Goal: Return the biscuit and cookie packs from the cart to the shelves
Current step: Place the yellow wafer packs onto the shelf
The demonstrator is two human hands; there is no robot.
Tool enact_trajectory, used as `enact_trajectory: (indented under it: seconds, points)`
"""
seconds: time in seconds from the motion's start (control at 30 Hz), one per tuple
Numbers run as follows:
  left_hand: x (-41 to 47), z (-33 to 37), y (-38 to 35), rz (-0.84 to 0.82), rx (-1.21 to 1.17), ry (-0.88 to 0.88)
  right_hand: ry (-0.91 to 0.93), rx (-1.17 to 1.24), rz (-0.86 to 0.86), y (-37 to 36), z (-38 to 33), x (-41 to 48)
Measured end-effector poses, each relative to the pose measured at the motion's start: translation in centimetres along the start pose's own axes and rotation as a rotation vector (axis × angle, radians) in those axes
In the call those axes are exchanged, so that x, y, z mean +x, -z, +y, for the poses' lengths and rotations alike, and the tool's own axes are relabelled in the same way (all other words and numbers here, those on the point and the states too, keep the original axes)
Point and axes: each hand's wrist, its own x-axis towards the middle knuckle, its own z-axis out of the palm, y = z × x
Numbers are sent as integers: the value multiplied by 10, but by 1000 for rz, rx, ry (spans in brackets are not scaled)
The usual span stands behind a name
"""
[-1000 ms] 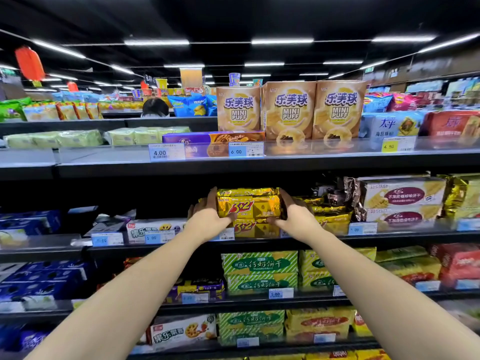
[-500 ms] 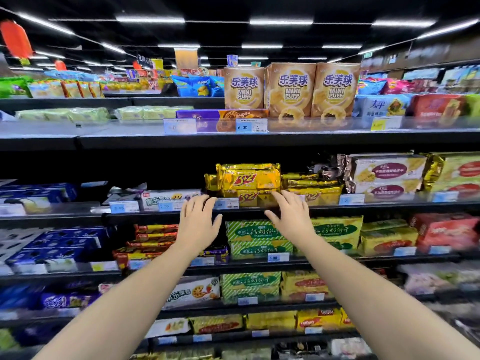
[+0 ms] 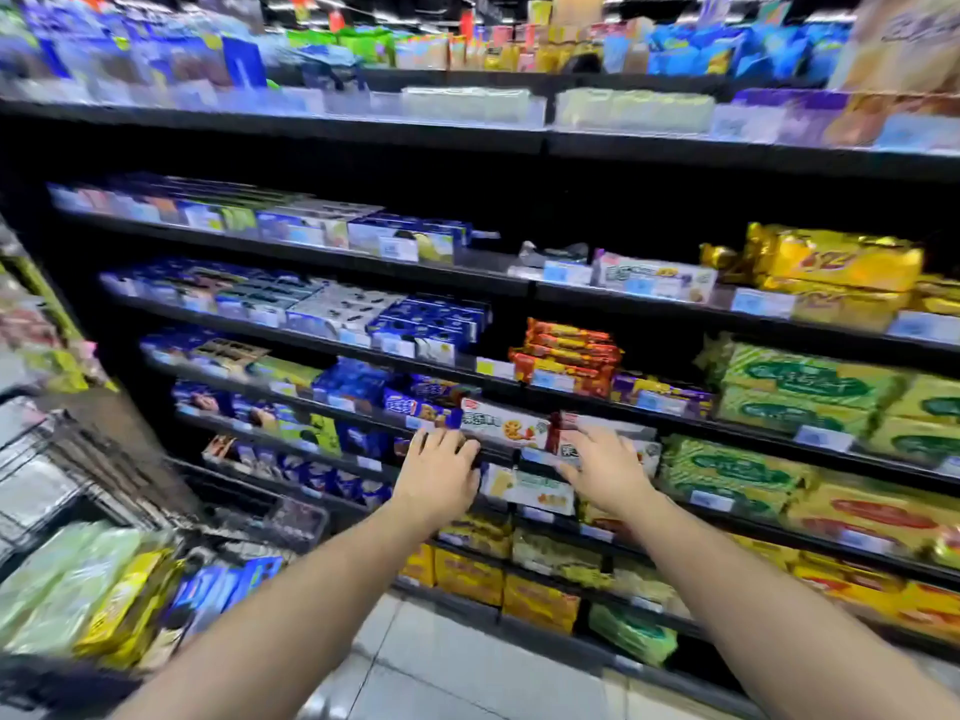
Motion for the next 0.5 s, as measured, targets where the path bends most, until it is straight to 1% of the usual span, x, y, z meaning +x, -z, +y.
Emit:
enact_trajectory:
  seconds: [0.13,0.33,0.5]
  points:
    - [-75,-92,-12,-97,34,197,227,-67,-143,-23,-118,20]
    - [-171,-196,-17,-135,15,499,522,-116,-226,-53,-275,40]
    - [-227,-269,-29,-204,12,683,710,-130,-316,-79,-385,64]
